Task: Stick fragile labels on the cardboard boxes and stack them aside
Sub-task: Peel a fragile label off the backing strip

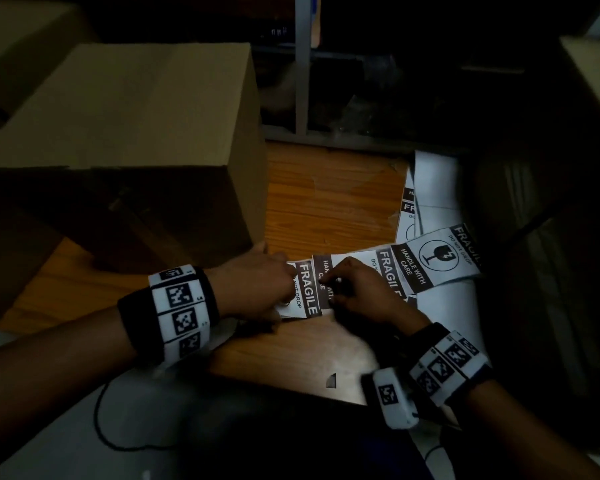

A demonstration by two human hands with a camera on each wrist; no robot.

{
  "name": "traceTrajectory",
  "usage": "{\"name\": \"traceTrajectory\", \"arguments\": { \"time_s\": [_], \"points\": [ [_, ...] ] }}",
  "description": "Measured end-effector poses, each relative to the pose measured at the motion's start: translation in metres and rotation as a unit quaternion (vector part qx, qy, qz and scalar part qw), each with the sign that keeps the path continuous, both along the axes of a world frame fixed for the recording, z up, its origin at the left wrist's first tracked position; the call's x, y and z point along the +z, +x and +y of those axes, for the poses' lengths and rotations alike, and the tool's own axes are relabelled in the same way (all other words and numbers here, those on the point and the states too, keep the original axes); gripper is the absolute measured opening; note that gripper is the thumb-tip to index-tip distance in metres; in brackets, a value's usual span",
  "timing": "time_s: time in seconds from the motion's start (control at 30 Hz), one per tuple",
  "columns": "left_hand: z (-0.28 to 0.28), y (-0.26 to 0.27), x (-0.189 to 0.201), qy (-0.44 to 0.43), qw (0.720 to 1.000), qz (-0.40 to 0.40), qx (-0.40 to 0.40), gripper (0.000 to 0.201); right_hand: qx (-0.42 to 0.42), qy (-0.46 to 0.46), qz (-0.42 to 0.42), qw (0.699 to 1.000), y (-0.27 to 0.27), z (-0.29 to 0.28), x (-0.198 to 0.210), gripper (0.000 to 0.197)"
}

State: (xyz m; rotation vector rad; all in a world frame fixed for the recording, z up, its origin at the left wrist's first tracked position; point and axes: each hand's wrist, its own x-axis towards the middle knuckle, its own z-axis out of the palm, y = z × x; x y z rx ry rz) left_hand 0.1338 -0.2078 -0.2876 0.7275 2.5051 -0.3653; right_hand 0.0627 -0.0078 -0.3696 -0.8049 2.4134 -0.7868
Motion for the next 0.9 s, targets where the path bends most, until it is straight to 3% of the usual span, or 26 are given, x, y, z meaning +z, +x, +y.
{"name": "traceTrajectory", "arguments": {
  "time_s": [0.23,0.33,0.4,0.6,0.7,0.77,0.9],
  "points": [
    [-0.006,0.006,-0.008,0.113,0.992,0.006,0.06,0.041,-0.016,0.006,0.052,0.998,-0.004,-0.005,-0.002,0.03],
    [-0.009,0.007,-0.016,0.158,0.981,-0.012,0.113,0.069,-0.029,0.004,0.076,0.997,-0.015,-0.015,0.001,0.024],
    [-0.008,0.005,-0.015,0.193,0.96,-0.057,0.196,0.082,-0.011,0.014,0.104,0.994,-0.024,-0.025,0.003,0.023],
    [0.006,0.0,-0.01,0.238,0.914,-0.132,0.302,0.067,0.144,0.03,0.116,0.982,-0.041,-0.044,0.008,0.025],
    [0.007,0.002,-0.011,0.329,0.861,-0.15,0.357,0.067,0.201,0.059,0.133,0.969,-0.043,-0.043,0.009,0.033],
    [0.004,0.004,-0.015,0.403,0.838,-0.102,0.352,0.053,0.2,0.077,0.156,0.964,-0.046,-0.039,0.006,0.036],
    [-0.006,0.005,-0.021,0.438,0.857,0.051,0.266,0.041,0.122,0.101,0.182,0.971,-0.049,-0.027,-0.004,0.035]
  ]
}}
